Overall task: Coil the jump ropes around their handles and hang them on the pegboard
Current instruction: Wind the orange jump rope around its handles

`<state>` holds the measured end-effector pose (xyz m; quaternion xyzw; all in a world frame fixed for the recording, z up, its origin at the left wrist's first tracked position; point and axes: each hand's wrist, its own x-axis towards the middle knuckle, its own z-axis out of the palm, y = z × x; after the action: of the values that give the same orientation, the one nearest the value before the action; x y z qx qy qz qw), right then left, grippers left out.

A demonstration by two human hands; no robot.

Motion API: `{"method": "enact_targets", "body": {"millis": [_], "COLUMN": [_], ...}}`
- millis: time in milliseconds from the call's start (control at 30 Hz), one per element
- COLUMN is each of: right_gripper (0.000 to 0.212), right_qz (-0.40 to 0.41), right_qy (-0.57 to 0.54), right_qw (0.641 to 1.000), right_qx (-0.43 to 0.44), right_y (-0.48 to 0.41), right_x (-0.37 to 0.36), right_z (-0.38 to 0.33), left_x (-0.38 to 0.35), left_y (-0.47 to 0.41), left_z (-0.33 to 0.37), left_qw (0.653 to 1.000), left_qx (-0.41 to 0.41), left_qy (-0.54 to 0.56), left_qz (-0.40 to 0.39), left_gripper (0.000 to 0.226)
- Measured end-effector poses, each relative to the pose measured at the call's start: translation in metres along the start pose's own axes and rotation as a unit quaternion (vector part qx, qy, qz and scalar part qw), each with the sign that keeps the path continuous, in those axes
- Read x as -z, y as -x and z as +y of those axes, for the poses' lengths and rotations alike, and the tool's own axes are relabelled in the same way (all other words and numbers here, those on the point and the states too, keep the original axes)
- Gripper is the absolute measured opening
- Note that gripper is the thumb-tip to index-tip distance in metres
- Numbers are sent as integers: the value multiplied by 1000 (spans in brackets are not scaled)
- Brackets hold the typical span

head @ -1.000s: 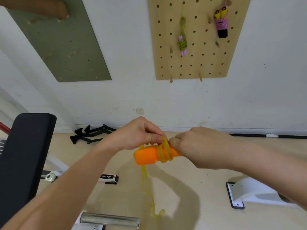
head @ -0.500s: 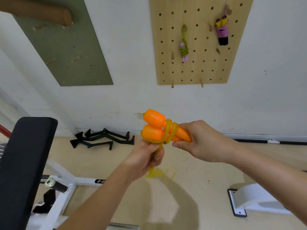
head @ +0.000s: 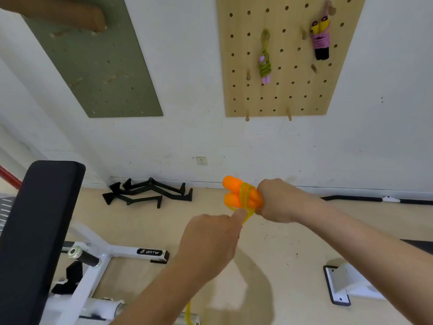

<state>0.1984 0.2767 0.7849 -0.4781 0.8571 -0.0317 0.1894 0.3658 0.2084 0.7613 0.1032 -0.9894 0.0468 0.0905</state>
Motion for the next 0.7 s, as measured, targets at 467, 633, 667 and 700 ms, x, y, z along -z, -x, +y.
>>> {"method": "enact_targets", "body": {"millis": [467,633,667,700], "right_gripper": [34,57,60,60], "right_qz": [-188,-77,-42,-14], "right_qy": [61,-160,-177,-188], "right_qw": [956,962,960,956], "right_qx": [219,207,215,223], "right_y": [36,40,40,40], "right_x": [36,49,48,46], "right_z": [-32,-29,-28,-27], "left_x": [34,20,18,19], "left_y": [-38,-32,-32,-32], "left_z": [-63,-72,-73,-73], "left_qw": [847,730,719,708], "left_qx": [70,117,123,119], "left_qy": [505,658,671,683], "left_qz": [-148,-143,-137,-134], "left_gripper": [20,22,31,42]}}
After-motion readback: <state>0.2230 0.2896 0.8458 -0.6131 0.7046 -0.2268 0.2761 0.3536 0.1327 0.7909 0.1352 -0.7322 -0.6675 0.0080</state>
